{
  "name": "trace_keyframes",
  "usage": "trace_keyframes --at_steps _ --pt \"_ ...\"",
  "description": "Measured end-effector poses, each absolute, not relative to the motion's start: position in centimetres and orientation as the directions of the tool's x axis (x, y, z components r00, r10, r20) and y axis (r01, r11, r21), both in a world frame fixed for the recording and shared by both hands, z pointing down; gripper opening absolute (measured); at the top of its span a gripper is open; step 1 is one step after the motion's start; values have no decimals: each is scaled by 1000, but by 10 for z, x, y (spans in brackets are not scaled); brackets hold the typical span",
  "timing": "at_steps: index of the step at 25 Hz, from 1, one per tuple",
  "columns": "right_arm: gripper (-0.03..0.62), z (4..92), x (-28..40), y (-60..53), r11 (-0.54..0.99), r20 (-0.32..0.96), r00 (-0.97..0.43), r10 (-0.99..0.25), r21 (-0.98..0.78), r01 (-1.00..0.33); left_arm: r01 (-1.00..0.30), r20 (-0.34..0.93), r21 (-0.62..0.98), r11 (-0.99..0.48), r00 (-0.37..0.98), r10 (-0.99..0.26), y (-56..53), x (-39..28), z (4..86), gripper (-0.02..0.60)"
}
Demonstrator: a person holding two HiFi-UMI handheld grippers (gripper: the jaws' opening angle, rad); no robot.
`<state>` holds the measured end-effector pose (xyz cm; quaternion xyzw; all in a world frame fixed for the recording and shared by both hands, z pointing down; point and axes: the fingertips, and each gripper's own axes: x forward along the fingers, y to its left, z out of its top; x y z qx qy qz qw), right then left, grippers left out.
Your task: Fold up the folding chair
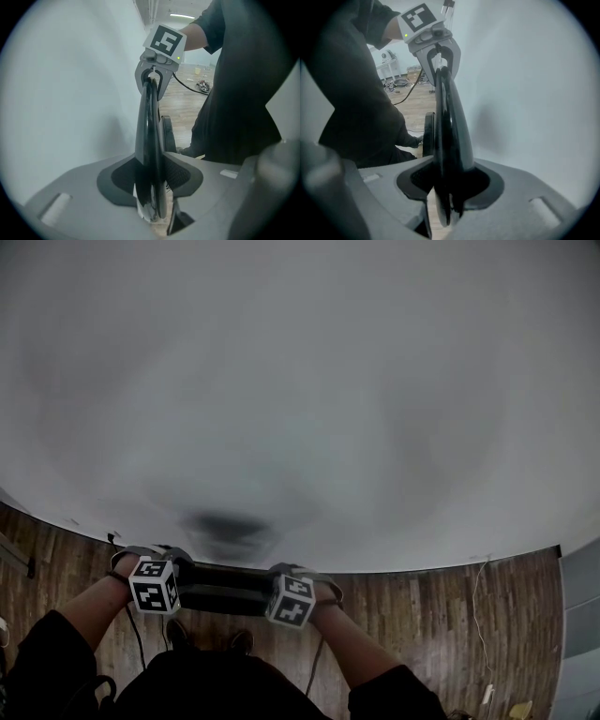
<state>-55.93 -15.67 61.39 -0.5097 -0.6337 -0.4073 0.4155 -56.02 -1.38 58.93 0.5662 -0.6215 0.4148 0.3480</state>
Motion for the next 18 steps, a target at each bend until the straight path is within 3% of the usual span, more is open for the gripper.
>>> trace_keyframes --at_steps 18 --pt "242 614 -619 -167 331 894 -372 251 281 901 -963 881 -236 130 -268 -389 1 -609 570 159"
